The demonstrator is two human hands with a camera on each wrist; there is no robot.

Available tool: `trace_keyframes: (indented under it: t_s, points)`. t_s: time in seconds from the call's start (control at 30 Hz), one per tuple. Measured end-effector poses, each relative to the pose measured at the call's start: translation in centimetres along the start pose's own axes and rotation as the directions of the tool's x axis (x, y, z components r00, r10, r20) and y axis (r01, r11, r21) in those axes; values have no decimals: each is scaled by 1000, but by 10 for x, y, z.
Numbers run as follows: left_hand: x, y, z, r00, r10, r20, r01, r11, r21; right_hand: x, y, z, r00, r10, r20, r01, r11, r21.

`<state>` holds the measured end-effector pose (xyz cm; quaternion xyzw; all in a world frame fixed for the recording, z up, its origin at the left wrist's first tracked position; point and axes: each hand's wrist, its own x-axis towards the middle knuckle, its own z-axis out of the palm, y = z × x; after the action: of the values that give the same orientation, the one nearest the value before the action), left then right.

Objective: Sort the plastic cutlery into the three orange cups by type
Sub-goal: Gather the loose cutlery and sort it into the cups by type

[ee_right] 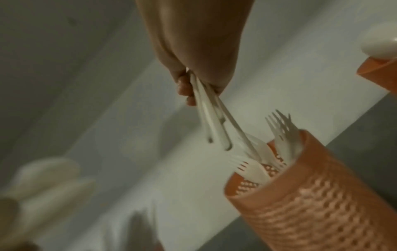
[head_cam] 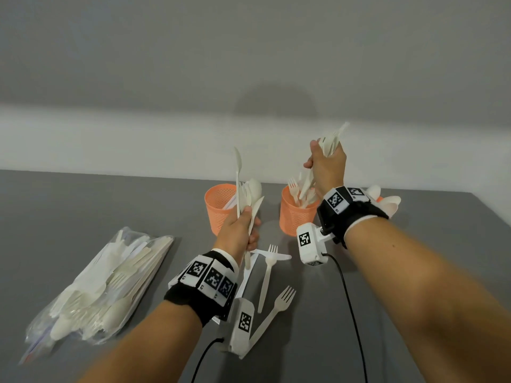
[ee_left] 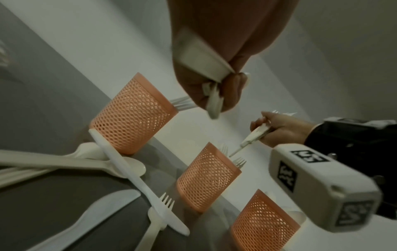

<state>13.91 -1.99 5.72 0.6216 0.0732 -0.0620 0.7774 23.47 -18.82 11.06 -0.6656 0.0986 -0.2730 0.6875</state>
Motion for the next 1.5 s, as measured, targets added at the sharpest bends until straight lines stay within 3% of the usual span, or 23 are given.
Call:
trace_keyframes:
  t_s: [0.1,0.3,0.37,0.47,0.53,0.6,0.67,0.73,0.87,1.1,1.17,1.27,1.33,1.4,1.5]
  points:
    - [5,3,2,1000,-7,7,7,1000,20,8,21,6,999,-50,18,51,997,-58]
    - [11,6,7,1000,-12,16,12,1000,7,10,56,5,979,90,180,-61,985,-159]
    - [12,5,9,1000,-8,25,8,1000,-7,10,54,3,986,22,168,20,969,-245]
    - [14,3,11,1000,9,21,-9,1000,3,3,35,2,965,-231,124,261,901,-348]
    - [16,0,12,1000,31,7,-31,998,55,-10,14,5,932,-279,229,339,895,-290]
    - [17,-2,14,999,54,-3,-54,992,113,-30,-4,10,891,-149,429,298,905,-304]
    - [16,-4,17,995,96,11,-97,984,151,-49,-7,13,840,44,541,235,869,-435]
    - [13,-6,19,989,142,47,-148,976,161,-63,-4,13,827,171,536,140,860,-490]
    - [8,-6,20,982,156,108,-173,969,178,-73,0,8,792,288,538,-45,907,-419]
    - [6,-14,20,989,108,102,-122,983,141,-65,-5,4,901,282,329,-191,939,-285]
    - [8,-18,19,994,84,64,-93,983,160,-56,-10,-2,926,264,269,-226,960,-165]
    - [11,-21,14,998,56,5,-56,985,166,-38,-17,-13,983,130,132,-119,989,-92]
    - [13,-20,12,999,40,-11,-38,987,154,-25,-10,-19,998,-22,61,30,989,-147]
    - [12,-17,11,999,39,-5,-38,989,141,-17,5,-23,994,-87,58,100,954,-282]
    - [9,-13,13,999,39,17,-41,992,115,-15,34,-25,987,-4,160,92,832,-547]
